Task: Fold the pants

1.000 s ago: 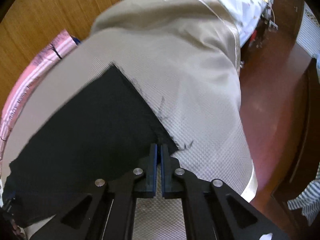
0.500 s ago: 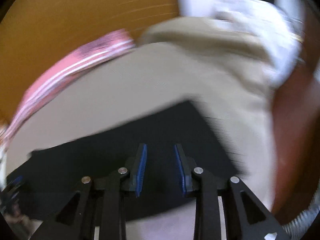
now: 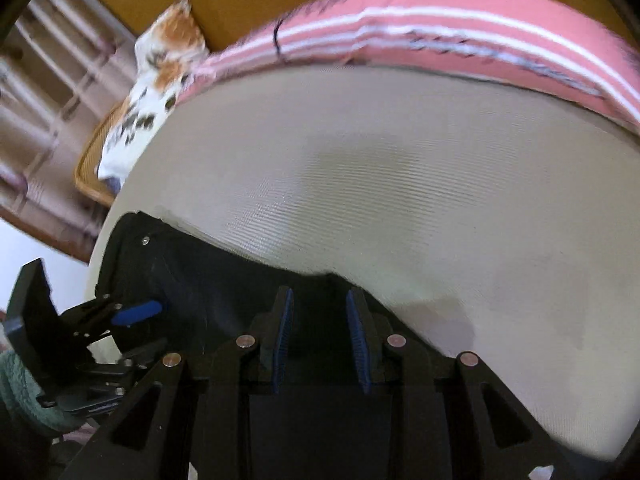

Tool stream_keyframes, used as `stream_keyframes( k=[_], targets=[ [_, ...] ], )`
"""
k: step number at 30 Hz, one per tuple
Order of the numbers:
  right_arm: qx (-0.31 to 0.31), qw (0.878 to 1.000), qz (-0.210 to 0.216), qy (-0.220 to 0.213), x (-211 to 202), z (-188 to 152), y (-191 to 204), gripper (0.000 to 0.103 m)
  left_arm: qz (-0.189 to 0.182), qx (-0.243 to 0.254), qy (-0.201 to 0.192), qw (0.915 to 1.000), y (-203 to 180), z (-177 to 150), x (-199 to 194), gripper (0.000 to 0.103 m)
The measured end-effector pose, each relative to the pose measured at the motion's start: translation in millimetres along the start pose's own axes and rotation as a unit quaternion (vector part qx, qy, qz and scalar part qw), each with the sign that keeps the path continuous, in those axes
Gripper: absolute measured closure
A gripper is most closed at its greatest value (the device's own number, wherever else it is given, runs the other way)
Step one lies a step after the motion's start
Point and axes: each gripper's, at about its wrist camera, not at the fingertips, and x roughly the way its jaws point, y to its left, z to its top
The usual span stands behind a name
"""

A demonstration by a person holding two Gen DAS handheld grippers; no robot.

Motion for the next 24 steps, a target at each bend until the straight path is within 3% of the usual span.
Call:
stream_keyframes(
  k=[3,8,10,12,16,21,24],
  targets=[
    [-0.007,0.999,0.009,0.034,15.3,1.4,-0.6,0.076,-0.024,-0.022,-0.003,0.9995,14.6,-6.7,0.1,0.056],
    [-0.016,0.998,0.032,0.060,17.8,-5.8,-4.2,0.076,-0.018,0.003,-0.002,0.9998,10.5,-10.8,0.2,0.056],
    [-0.004,0.998,0.041,0.058,23.6,0.2,-4.3,0.078,-0.014,0.016,-0.004,0.9998,8.8,-13.6,0.3,0.056],
    [0.009,0.998,0.040,0.042,24.6,5.3,-6.1,0.088,-0.009,0.030,-0.006,0.9995,7.3,-17.7,-0.7,0.056],
    [0.009,1.000,0.009,0.007,23.8,7.0,-5.2,0.093,0.001,0.037,-0.005,0.9993,6.5,-24.8,-3.8,0.056],
    [-0.005,1.000,-0.027,-0.003,29.8,5.5,0.4,0.092,0.017,0.059,-0.009,0.9981,1.1,-30.6,-4.8,0.056],
    [0.007,0.999,-0.042,-0.024,15.3,7.5,5.4,0.084,0.004,0.031,0.007,0.9995,5.9,-21.3,-8.3,0.056]
  ],
)
